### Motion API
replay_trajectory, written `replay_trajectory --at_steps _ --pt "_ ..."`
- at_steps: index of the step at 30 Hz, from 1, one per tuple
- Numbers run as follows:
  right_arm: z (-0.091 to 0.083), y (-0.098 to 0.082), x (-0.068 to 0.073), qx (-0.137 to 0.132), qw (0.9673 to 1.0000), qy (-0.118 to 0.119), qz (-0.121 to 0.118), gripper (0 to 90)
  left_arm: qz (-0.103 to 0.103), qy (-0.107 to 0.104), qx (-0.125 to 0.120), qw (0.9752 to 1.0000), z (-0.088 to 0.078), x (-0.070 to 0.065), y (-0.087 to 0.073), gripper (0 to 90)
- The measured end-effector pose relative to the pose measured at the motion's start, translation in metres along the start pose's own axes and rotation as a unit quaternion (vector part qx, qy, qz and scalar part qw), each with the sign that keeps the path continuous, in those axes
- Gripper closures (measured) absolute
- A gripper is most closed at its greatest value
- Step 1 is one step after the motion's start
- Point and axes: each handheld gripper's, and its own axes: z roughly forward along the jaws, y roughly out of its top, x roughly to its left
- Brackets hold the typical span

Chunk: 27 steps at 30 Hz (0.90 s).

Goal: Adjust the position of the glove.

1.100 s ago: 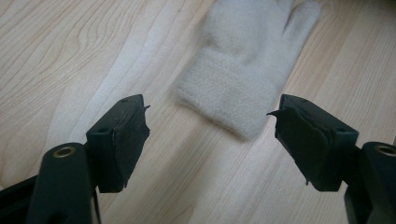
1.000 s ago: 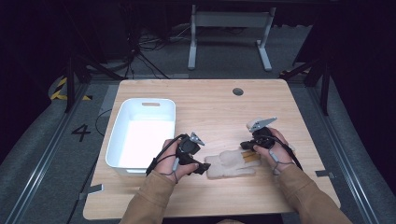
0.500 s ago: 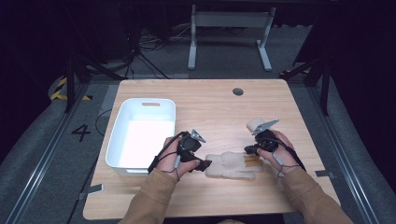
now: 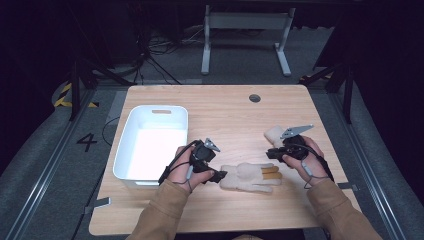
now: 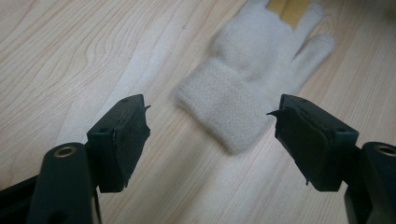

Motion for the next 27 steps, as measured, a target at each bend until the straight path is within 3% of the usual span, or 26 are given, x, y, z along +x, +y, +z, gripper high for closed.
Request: replay_trajectory --at_steps 5,6,14,20,27 --pt "-0.008 -0.002 -0.008 -0.025 0.9993 -0.023 0.013 69.8 0.001 0.0 -0.001 1.0 -0.001 0.0 0.0 26.0" --pt "-0.011 -0.003 -0.013 -0.034 0.9985 -0.037 0.019 64.9 0.0 0.0 -0.002 1.0 -0.001 0.0 0.0 26.0" --pt "-0.02 -0.01 -0.035 -0.05 0.9953 -0.072 0.04 51.3 -0.002 -0.003 0.004 1.0 0.001 0.001 -0.001 25.9" --pt "-0.018 -0.019 -0.05 -0.041 0.9922 -0.108 0.047 45.7 -0.002 -0.002 0.005 1.0 0.002 0.001 -0.001 25.9" --pt "-0.012 -0.03 -0.064 -0.03 0.9893 -0.127 0.065 45.5 0.0 -0.002 0.007 1.0 0.004 -0.001 -0.001 25.9"
